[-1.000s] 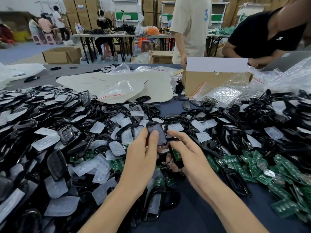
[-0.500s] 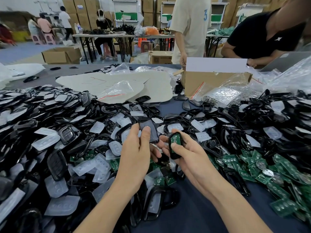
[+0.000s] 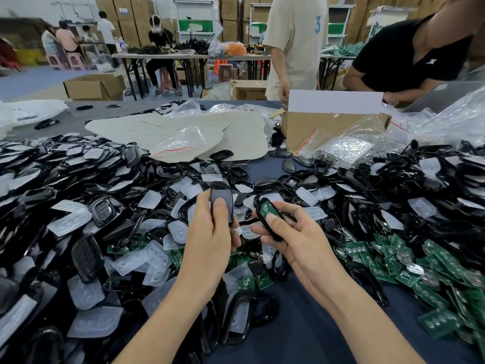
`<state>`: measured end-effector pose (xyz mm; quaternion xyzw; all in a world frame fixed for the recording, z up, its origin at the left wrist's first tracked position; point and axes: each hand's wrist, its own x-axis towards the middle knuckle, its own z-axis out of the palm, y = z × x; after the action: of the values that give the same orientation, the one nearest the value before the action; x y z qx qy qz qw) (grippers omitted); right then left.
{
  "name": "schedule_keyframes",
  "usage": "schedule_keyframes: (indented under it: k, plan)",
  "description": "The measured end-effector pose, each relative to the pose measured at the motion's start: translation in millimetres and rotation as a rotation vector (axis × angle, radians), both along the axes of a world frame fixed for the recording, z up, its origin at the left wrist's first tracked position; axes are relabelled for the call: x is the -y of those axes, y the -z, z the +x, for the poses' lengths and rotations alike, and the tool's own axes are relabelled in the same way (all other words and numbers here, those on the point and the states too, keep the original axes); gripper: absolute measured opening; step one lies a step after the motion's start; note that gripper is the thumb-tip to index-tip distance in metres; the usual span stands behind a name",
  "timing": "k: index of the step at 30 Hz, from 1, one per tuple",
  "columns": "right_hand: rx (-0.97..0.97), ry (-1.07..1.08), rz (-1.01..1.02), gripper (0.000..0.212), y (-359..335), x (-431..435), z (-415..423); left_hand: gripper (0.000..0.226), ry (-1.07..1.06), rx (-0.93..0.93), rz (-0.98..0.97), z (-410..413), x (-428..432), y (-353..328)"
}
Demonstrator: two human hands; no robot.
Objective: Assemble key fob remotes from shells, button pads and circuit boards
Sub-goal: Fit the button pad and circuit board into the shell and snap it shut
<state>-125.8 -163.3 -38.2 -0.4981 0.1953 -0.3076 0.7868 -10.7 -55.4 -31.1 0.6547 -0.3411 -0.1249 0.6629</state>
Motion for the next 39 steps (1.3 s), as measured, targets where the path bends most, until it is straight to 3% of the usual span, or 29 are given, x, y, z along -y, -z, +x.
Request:
schedule_keyframes:
  k: [11,17,21,33,39]
  plan:
    - [-0.048,-0.014,-0.113,0.023,4.0,4.9,3.1,0.011,0.011,0.041,-0.034,1.7,-2.3,0.8]
    - [-0.147,-0.067,-0.273,0.034,10.3,1.2,3.0,0.007,-0.107,0.467,0.128,-1.5,-4.1,3.8]
    - [-0.216,-0.054,-0.392,0.013,9.9,1.1,0.7,0.023,-0.132,0.685,0.243,-4.0,-6.2,4.4]
    - [-0.232,-0.089,-0.419,0.013,9.9,1.7,-2.2,0.038,-0.118,0.756,0.314,-4.4,-7.5,-0.5]
    - [-0.129,-0.194,-0.320,0.026,5.1,2.5,-5.6,0.026,-0.115,0.746,0.285,-2.8,-8.7,0.8]
